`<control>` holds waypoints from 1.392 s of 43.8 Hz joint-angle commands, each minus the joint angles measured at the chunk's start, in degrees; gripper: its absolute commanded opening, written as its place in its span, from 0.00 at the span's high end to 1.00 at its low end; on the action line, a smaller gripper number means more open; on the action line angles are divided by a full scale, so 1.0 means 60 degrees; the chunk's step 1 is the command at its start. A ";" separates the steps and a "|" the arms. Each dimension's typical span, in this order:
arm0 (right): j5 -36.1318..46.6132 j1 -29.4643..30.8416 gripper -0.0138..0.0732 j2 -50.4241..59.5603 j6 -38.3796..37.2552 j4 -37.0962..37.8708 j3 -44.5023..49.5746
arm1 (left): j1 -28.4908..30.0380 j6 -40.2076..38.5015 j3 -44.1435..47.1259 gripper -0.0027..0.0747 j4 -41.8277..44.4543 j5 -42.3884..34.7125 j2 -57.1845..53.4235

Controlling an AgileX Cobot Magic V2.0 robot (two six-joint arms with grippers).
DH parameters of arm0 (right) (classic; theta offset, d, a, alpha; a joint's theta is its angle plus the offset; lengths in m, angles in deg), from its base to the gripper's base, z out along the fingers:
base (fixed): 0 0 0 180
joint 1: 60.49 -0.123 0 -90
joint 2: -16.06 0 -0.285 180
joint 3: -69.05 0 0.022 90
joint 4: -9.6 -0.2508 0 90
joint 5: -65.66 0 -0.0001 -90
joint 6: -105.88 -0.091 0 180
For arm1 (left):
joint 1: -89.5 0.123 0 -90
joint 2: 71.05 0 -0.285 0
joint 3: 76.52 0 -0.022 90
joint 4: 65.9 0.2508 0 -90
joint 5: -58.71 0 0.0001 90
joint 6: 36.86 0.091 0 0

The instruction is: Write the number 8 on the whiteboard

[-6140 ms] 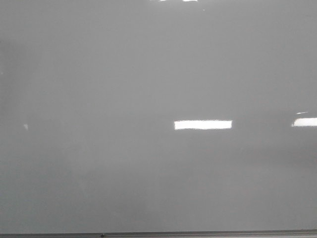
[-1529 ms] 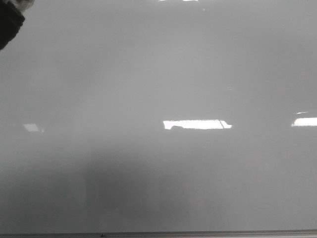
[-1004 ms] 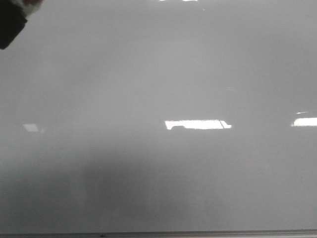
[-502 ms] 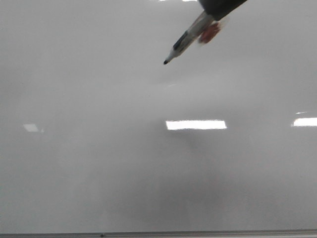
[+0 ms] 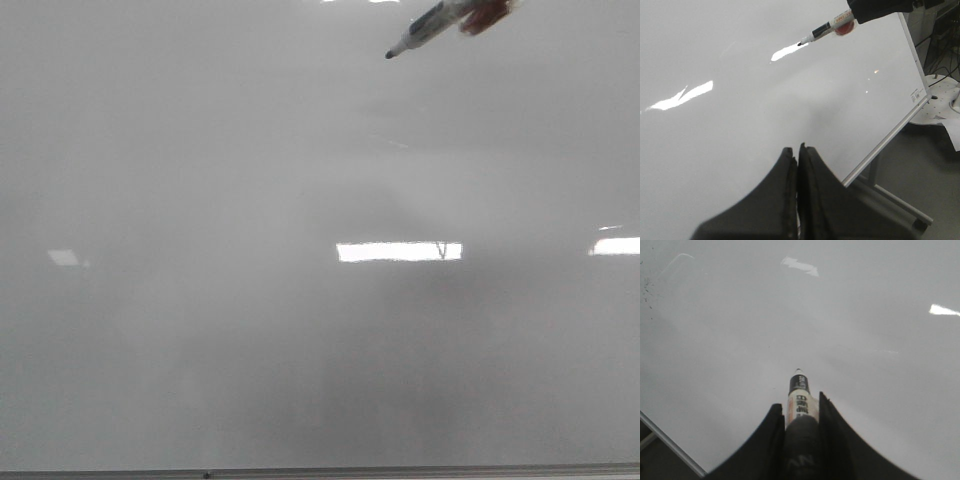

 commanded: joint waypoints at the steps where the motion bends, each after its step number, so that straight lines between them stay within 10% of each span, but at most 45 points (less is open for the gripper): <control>1: 0.0132 0.0049 0.92 -0.0377 0.0006 -0.0546 -0.0869 | -0.0017 -0.0087 -0.0247 0.99 -0.0266 -0.0802 0.0044; 23: -0.2042 0.0049 0.92 -0.4072 0.0024 -0.1127 -0.5672 | -0.0017 -0.0087 -0.0247 0.99 -0.0266 -0.0802 0.0044; 61: -0.2501 0.0111 0.92 -0.5911 0.0795 -0.0902 -0.6225 | -0.0017 -0.0087 -0.0161 0.99 -0.0266 -0.0784 0.0044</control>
